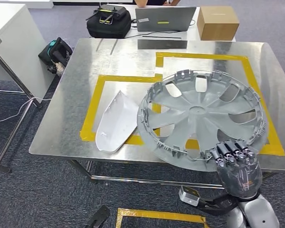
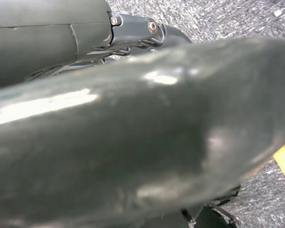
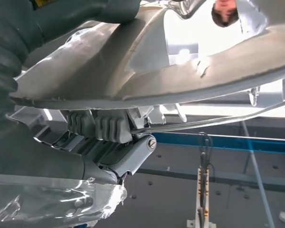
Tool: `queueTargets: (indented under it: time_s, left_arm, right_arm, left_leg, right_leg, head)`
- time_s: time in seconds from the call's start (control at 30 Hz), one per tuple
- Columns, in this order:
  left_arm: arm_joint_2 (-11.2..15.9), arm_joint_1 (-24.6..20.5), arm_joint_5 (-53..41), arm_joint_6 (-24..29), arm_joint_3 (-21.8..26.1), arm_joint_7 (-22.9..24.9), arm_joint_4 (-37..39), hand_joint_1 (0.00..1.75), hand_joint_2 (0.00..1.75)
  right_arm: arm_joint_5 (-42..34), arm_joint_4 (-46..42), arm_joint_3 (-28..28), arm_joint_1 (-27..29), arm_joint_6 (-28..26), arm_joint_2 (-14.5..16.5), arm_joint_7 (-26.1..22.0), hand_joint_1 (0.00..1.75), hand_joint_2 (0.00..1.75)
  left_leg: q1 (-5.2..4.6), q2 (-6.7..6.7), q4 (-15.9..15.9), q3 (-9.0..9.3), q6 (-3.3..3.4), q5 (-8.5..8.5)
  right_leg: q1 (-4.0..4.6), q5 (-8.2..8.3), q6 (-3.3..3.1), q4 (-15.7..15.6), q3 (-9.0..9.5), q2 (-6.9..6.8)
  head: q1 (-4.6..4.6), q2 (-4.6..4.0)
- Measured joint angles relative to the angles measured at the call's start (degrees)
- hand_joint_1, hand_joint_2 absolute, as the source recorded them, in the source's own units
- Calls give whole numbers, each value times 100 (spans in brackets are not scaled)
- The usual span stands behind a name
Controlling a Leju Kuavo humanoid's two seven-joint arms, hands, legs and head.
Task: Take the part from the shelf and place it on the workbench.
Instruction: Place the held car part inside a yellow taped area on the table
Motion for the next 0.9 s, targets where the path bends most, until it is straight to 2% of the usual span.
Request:
queueTargets:
  time_s: [0.4, 0.9]
  left_arm:
    - [17, 63, 120, 63, 1, -38, 0, 0, 0]
    - [37, 83, 147, -1, 1, -1, 0, 0, 0]
  right_arm:
    - [0, -268, -649, 154, 0, 78, 0, 175, 175]
    - [2, 11, -1350, -108, 0, 84, 0, 175, 175]
  left_leg:
    - [-11, 1, -36, -3, 13, 8]
    - [-11, 0, -47, -2, 11, 12]
  right_leg:
    - [-12, 11, 4, -36, -14, 5]
    - [-13, 15, 2, -41, -7, 3]
  head:
    - [-1, 0]
    - [0, 0]
